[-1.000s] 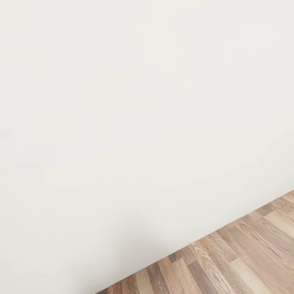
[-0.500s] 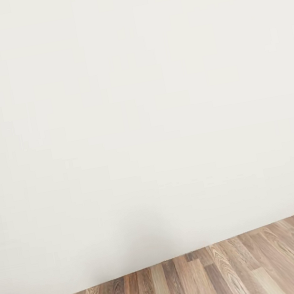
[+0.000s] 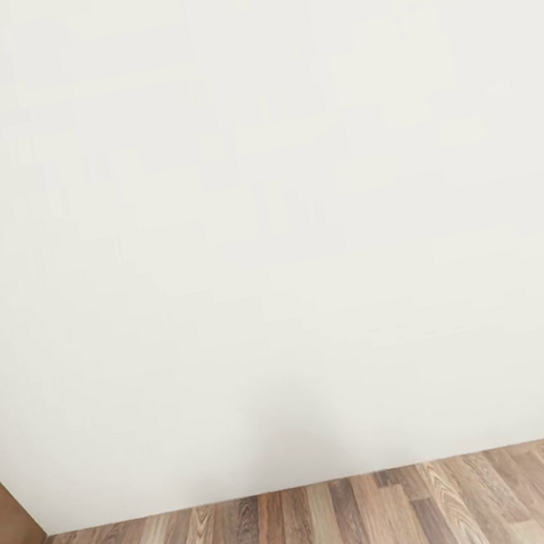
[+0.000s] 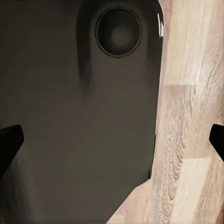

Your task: In the bedroom, move the book from the bed onto either nightstand, and place the two sandals side by side next to the bed.

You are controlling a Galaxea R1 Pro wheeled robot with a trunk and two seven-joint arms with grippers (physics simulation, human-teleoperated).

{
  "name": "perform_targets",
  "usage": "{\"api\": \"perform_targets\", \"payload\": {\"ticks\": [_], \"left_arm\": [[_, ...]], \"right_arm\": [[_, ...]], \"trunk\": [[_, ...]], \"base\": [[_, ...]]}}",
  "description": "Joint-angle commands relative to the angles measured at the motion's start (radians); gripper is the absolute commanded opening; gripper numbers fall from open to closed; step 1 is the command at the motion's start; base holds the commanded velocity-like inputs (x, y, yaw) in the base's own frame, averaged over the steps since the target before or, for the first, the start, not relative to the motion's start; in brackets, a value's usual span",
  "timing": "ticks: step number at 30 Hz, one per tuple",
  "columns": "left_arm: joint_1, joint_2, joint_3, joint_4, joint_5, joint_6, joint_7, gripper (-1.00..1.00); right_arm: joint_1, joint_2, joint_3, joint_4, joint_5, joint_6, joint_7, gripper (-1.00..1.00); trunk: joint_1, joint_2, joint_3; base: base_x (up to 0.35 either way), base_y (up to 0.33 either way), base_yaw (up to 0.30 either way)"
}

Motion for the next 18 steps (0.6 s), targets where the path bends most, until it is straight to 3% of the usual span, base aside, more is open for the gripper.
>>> {"api": "perform_targets", "payload": {"ticks": [1,8,18], "left_arm": [[0.000,0.000,0.000,-0.001,0.000,0.000,0.000,1.00],[0.000,0.001,0.001,-0.006,0.000,-0.003,0.000,1.00],[0.000,0.003,0.001,-0.079,0.000,-0.046,0.000,1.00]], "right_arm": [[0.000,0.000,0.000,0.000,0.000,0.000,-0.001,1.00],[0.000,0.000,-0.001,-0.001,0.006,-0.002,-0.001,1.00],[0.000,-0.004,-0.004,-0.007,0.003,-0.011,-0.001,1.00]], "trunk": [[0.000,0.000,-0.001],[0.000,0.000,-0.001],[0.000,0.000,-0.001]], "base": [[0.000,0.000,0.295],[0.000,0.000,0.295],[0.000,0.000,0.295]]}}
